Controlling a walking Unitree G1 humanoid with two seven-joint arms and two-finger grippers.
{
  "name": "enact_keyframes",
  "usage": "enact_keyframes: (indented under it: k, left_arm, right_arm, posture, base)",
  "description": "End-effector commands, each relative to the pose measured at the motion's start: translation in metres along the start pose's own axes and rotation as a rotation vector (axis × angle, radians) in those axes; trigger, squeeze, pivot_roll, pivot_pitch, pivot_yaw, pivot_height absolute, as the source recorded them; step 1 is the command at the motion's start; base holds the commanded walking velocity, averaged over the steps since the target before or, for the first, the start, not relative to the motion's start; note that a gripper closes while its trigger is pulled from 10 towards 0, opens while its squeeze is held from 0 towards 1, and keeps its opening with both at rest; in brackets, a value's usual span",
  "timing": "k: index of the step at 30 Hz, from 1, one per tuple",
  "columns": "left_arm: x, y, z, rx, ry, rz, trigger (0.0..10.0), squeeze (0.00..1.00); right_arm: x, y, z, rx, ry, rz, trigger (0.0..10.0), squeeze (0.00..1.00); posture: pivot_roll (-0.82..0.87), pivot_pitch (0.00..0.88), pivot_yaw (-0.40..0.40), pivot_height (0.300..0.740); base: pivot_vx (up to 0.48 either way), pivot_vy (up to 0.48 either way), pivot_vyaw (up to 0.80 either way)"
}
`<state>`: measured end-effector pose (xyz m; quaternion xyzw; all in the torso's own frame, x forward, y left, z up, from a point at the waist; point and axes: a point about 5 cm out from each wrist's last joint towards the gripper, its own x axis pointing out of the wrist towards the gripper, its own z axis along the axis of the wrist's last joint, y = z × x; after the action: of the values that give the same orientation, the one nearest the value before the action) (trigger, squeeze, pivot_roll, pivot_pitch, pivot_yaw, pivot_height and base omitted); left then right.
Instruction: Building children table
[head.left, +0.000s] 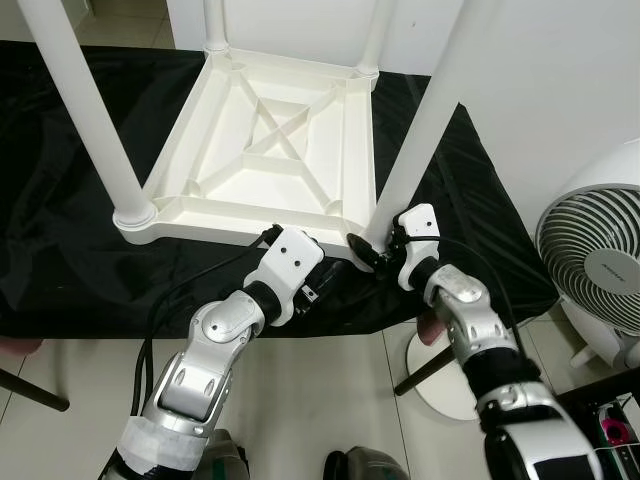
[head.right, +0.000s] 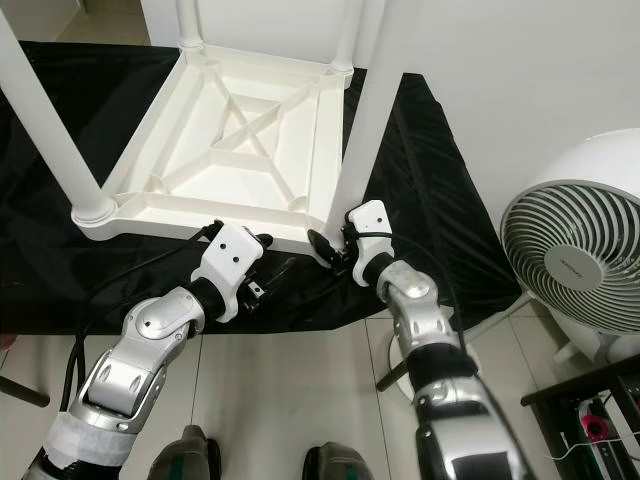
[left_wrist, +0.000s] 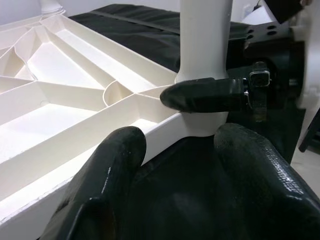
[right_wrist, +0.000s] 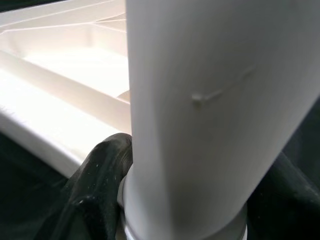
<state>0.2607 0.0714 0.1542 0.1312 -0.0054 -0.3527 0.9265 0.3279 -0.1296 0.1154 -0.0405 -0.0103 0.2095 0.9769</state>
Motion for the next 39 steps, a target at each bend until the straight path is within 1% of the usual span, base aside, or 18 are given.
enact_keyframes:
  k: [1,3,7,8,9,11,15,16,17,18,22,27,30,31,33,34,37,39]
  left_arm:
    - [0.001,0.0,0.0,-0.002,0.01,0.026,10.0,0.0]
    - [0.001,-0.001,-0.001,-0.002,0.011,0.021,10.0,0.0]
    - [0.001,-0.003,-0.001,-0.002,0.012,0.012,10.0,0.0]
    - [0.001,-0.003,-0.001,-0.002,0.012,0.012,10.0,0.0]
    - [0.002,-0.004,-0.001,-0.003,0.011,0.005,10.0,0.0]
    - [0.002,-0.005,0.0,-0.003,0.011,-0.001,10.0,0.0]
    - [0.002,-0.005,-0.001,-0.004,0.011,-0.008,10.0,0.0]
    - [0.001,-0.005,-0.001,-0.003,0.013,-0.01,10.0,0.0]
    - [0.001,-0.005,-0.001,-0.003,0.013,-0.01,10.0,0.0]
    - [0.001,-0.005,-0.002,-0.001,0.015,-0.011,10.0,0.0]
    - [0.0,-0.004,-0.002,0.0,0.016,-0.009,10.0,0.0]
    - [0.001,-0.004,-0.001,0.002,0.014,-0.007,10.0,0.0]
    - [0.001,-0.004,-0.001,0.004,0.014,-0.005,10.0,0.0]
    - [0.001,-0.004,-0.001,0.004,0.015,-0.004,10.0,0.0]
    - [0.001,-0.004,-0.001,0.004,0.016,-0.002,10.0,0.0]
    - [0.001,-0.004,-0.001,0.004,0.015,0.0,10.0,0.0]
    - [0.001,-0.003,-0.001,0.003,0.014,0.0,10.0,0.0]
    - [0.001,-0.004,-0.001,0.006,0.013,-0.002,10.0,0.0]
  right_arm:
    - [-0.009,-0.007,-0.012,0.015,0.059,-0.115,0.0,0.0]
    - [-0.013,0.002,-0.012,0.013,0.047,-0.193,0.0,0.0]
    - [-0.013,0.011,-0.01,0.022,0.025,-0.266,0.0,0.0]
    - [-0.013,0.011,-0.01,0.022,0.025,-0.266,0.0,0.0]
    - [-0.012,0.021,-0.007,0.044,0.005,-0.26,0.0,0.0]
    - [-0.011,0.027,-0.004,0.052,-0.016,-0.253,0.0,0.0]
    - [-0.012,0.026,0.001,0.059,-0.038,-0.241,0.0,0.0]
    - [-0.013,0.022,0.003,0.057,-0.034,-0.248,3.8,0.0]
    - [-0.013,0.022,0.003,0.057,-0.034,-0.248,3.8,0.0]
    - [-0.016,0.014,0.004,0.057,-0.03,-0.266,10.0,1.0]
    - [-0.018,0.009,0.006,0.063,-0.041,-0.269,10.0,1.0]
    - [-0.017,0.006,0.014,0.059,-0.087,-0.146,10.0,1.0]
    - [-0.015,0.006,0.017,0.04,-0.084,-0.019,10.0,1.0]
    - [-0.015,0.004,0.02,0.033,-0.089,0.012,10.0,0.0]
    - [-0.014,0.003,0.021,0.029,-0.092,0.027,10.0,0.0]
    - [-0.013,0.002,0.026,0.002,-0.106,0.098,10.0,0.0]
    - [-0.013,0.002,0.027,-0.013,-0.108,0.127,10.0,0.0]
    - [-0.01,0.002,0.026,-0.06,-0.087,0.215,10.0,0.0]
  posture:
    - [0.03,0.064,-0.07,0.74]
    - [0.03,0.066,-0.068,0.74]
    - [0.03,0.066,-0.064,0.74]
    - [0.03,0.066,-0.064,0.74]
    - [0.03,0.066,-0.06,0.74]
    - [0.02,0.066,-0.057,0.74]
    - [0.02,0.064,-0.056,0.74]
    - [0.03,0.064,-0.056,0.74]
    - [0.03,0.064,-0.056,0.74]
    - [0.03,0.062,-0.057,0.74]
    - [0.03,0.06,-0.057,0.74]
    - [0.03,0.054,-0.06,0.74]
    - [0.04,0.05,-0.062,0.74]
    - [0.04,0.048,-0.063,0.74]
    - [0.04,0.048,-0.063,0.74]
    - [0.04,0.044,-0.063,0.74]
    - [0.04,0.044,-0.063,0.74]
    - [0.04,0.043,-0.062,0.74]
  base:
    - [0.0,0.0,0.0]
    - [0.0,0.0,0.0]
    - [0.0,0.0,0.0]
    - [0.0,0.0,0.0]
    - [0.0,0.0,0.0]
    - [0.0,0.0,0.0]
    - [0.0,0.0,0.0]
    - [0.0,0.0,0.0]
    - [0.0,0.0,0.0]
    - [0.0,0.0,0.0]
    - [0.0,0.0,0.0]
    - [0.0,0.0,0.0]
    - [0.0,0.0,0.0]
    - [0.0,0.0,0.0]
    - [0.0,0.0,0.0]
    - [0.0,0.0,0.0]
    - [0.0,0.0,0.0]
    - [0.0,0.0,0.0]
